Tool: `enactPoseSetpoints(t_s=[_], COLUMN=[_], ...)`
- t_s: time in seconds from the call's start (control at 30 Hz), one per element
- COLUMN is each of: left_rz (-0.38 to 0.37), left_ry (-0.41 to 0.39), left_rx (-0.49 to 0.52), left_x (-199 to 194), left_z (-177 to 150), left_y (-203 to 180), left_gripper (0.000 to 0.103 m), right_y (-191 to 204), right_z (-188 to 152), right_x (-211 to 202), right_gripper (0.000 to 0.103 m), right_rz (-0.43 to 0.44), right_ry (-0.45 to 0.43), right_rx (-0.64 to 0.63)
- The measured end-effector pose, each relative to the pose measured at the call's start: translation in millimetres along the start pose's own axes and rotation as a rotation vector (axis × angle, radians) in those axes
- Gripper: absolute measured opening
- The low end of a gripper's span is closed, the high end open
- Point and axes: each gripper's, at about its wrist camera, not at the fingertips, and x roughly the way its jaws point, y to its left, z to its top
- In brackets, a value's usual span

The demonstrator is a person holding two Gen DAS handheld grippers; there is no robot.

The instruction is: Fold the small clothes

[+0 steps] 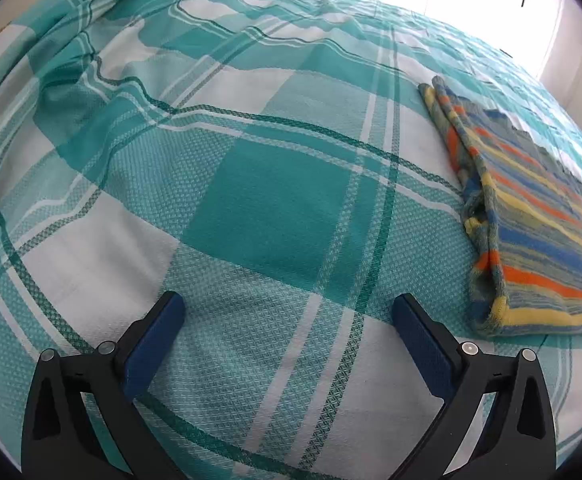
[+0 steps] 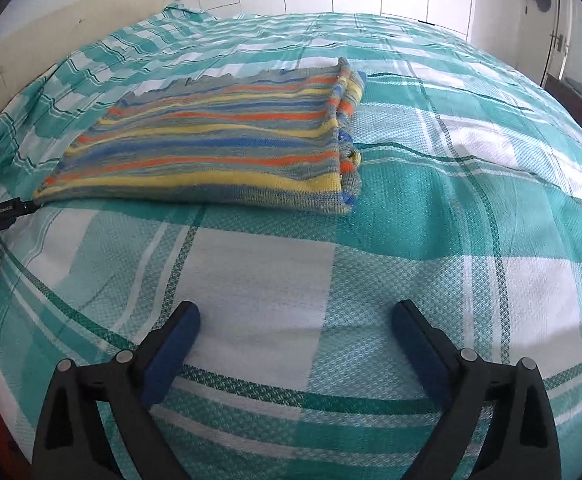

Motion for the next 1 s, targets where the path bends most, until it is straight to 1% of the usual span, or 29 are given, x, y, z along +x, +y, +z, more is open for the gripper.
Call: enactPoseSetpoints(t_s=[0.4, 0.8, 1.0], left_rz=[0.008, 0.008, 0.008], left_ry=[-0.001, -0.001, -0.001], left_rx=[0.006, 0.005, 0.005], left_x=[-0.3, -0.2, -0.1], left_z=[-1.4, -1.3, -1.1], left_y=[-1.4, -1.5, -1.4], left_gripper=[0.103, 0.103, 0.103], right_y=[0.5, 4.8, 4.7], right_z=[1.8, 4.8, 3.0], right_x=[6.8, 9.0, 9.3], right_gripper=[0.102, 0.103, 0.103], right_rz=[0.003, -0.034, -0.037], right_ry=[0.022, 0.048, 0.039], right_rx=[-0.002, 0.0, 0.005])
